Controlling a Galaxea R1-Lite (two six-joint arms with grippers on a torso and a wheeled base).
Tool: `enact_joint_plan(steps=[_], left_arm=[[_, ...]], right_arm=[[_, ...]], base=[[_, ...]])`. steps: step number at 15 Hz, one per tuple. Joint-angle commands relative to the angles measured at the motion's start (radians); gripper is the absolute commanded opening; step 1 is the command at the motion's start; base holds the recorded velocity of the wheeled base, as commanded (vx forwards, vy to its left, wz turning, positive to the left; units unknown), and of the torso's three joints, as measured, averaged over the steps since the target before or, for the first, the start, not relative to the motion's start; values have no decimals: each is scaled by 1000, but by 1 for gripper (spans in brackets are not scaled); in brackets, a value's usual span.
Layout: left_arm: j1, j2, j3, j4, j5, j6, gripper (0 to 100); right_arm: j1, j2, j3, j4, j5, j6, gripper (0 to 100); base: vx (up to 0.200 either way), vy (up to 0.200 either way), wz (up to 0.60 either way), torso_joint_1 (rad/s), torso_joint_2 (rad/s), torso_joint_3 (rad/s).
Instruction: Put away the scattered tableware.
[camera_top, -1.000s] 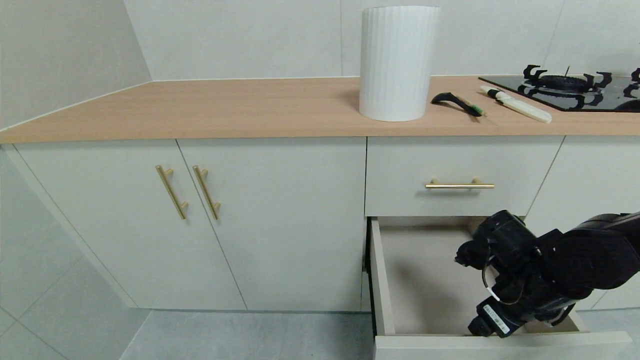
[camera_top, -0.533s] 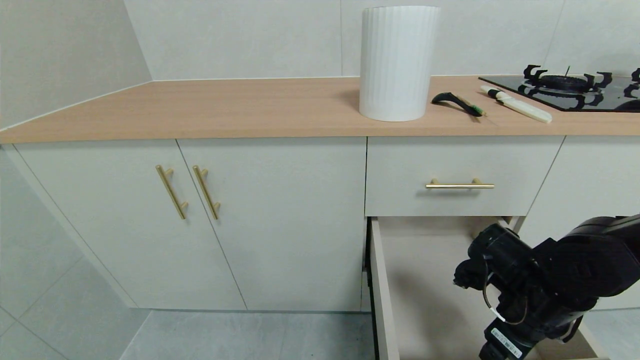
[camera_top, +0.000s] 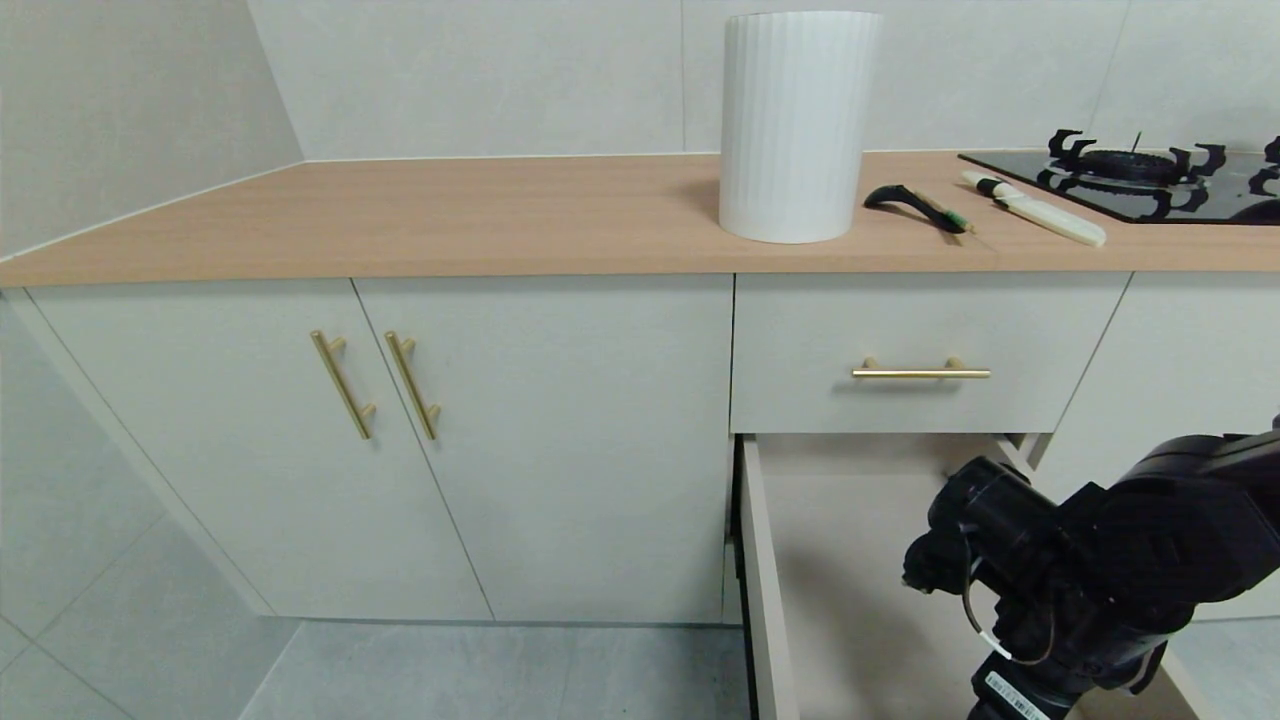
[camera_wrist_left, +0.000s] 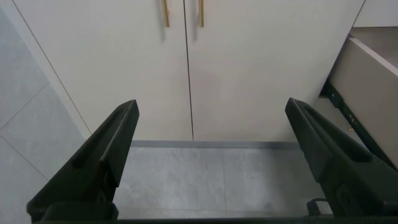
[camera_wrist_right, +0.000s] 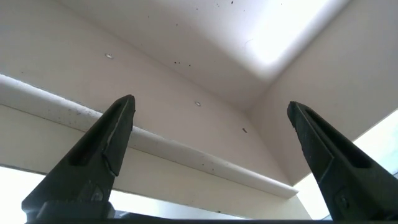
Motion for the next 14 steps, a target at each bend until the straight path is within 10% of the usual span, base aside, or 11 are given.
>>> enact_joint_plan(steps=[1,8,14], left_arm=[[0,0,0,0,0,-1,100],[0,0,0,0,0,-1,100],[0,0,0,0,0,-1,100]], right_arm=[[4,2,-1,10,5,-3,100],[-45,-12,-174,-164,5,318,100],[-125,-76,-170,-346,-1,329,100]], base=[[0,0,0,0,0,0],[0,0,0,0,0,0],[0,0,0,0,0,0]])
